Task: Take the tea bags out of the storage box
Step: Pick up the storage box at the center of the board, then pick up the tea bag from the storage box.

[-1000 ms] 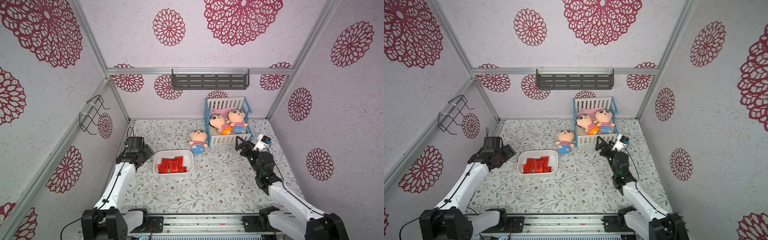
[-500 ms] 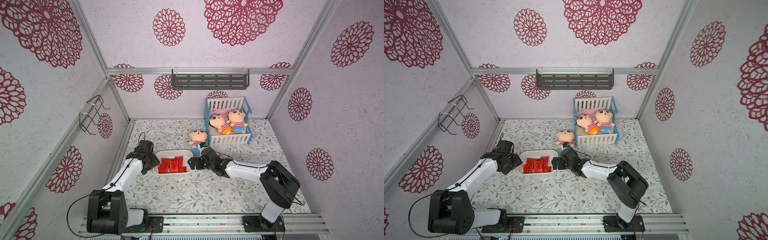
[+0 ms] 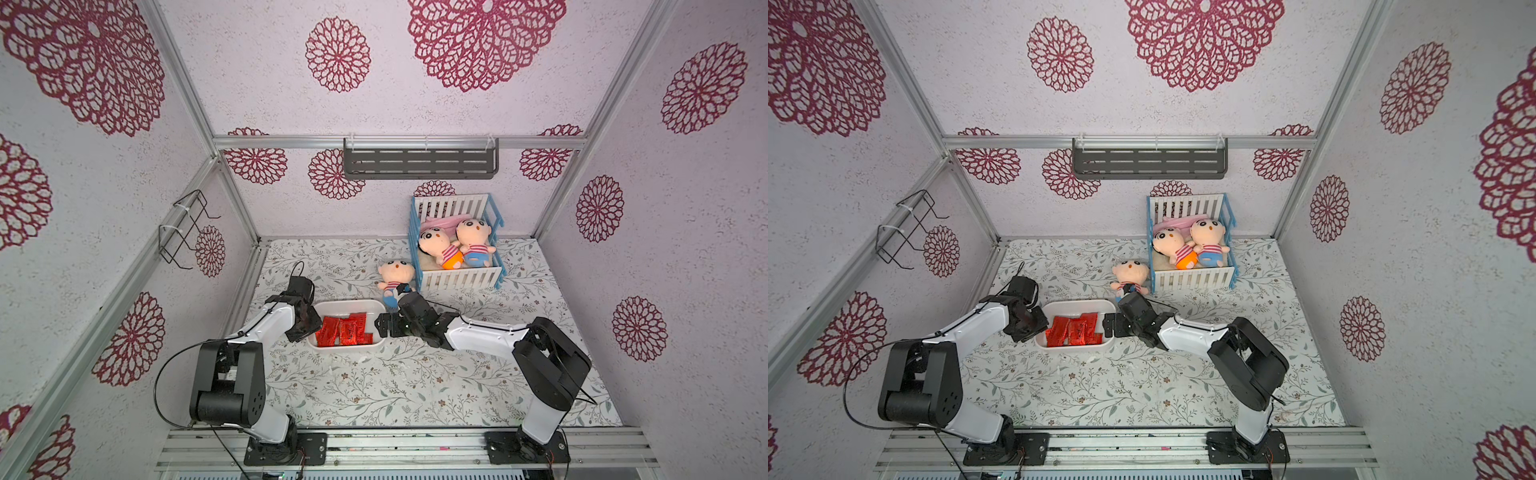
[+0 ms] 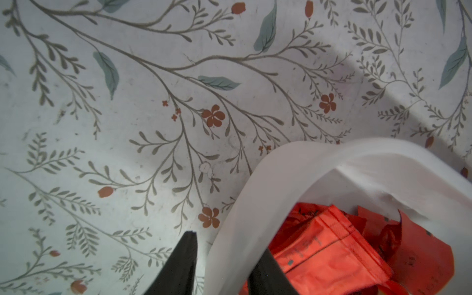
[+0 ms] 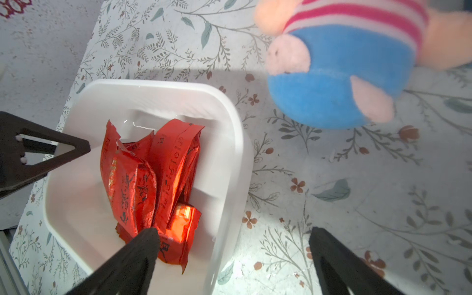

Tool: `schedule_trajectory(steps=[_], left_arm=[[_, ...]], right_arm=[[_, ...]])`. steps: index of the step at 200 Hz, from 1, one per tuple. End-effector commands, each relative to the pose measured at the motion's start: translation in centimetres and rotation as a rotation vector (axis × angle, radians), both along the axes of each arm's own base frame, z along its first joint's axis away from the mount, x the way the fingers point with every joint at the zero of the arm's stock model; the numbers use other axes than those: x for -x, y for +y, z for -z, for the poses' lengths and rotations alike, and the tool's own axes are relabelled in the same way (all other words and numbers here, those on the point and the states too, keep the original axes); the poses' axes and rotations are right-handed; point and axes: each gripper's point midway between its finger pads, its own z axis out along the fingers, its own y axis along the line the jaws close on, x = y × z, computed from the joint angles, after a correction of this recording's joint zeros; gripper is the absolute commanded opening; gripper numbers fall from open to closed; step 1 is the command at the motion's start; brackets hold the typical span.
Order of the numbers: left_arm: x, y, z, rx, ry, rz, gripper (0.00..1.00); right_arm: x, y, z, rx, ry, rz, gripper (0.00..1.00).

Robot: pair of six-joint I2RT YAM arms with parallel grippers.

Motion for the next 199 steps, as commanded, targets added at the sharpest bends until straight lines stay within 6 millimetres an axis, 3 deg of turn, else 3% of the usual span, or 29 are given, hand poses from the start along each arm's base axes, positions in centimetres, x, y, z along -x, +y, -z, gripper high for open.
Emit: schedule_trajectory(steps=[1, 24, 69, 116, 138, 174, 199], left_arm=[[-1.1, -0.1, -0.9, -0.023, -0.037, 0.025, 0.28], [-0.8, -0.1, -1.8, -0.048, -0.03, 0.039, 0.15], [0.0, -0.4, -5.2, -0.094, -0.035, 0.081, 0.0], [2.0, -0.6, -8.0, -0.141, 0.01, 0.191, 0.0], [3.0, -0.3, -8.4, -0.169, 0.029, 0.255, 0.0], [3.8, -0.3, -7.6, -0.173, 0.036, 0.305, 0.0], [3.5, -0.8, -7.6, -0.15, 0.016, 0.314, 0.0]], right_arm=[[-0.5, 0.1, -4.0, -0.035, -0.079, -0.017, 0.99], [-0.4, 0.1, -5.2, -0.046, -0.093, -0.036, 0.99], [0.1, 1.5, -8.3, -0.099, -0.12, -0.123, 0.99], [0.5, 4.4, -11.7, -0.148, -0.176, -0.3, 0.97], [0.2, 5.8, -11.6, -0.146, -0.189, -0.377, 0.92], [-0.1, 8.4, -9.2, -0.163, -0.132, -0.49, 0.68], [-1.1, 8.7, -6.9, -0.118, -0.112, -0.475, 0.67]])
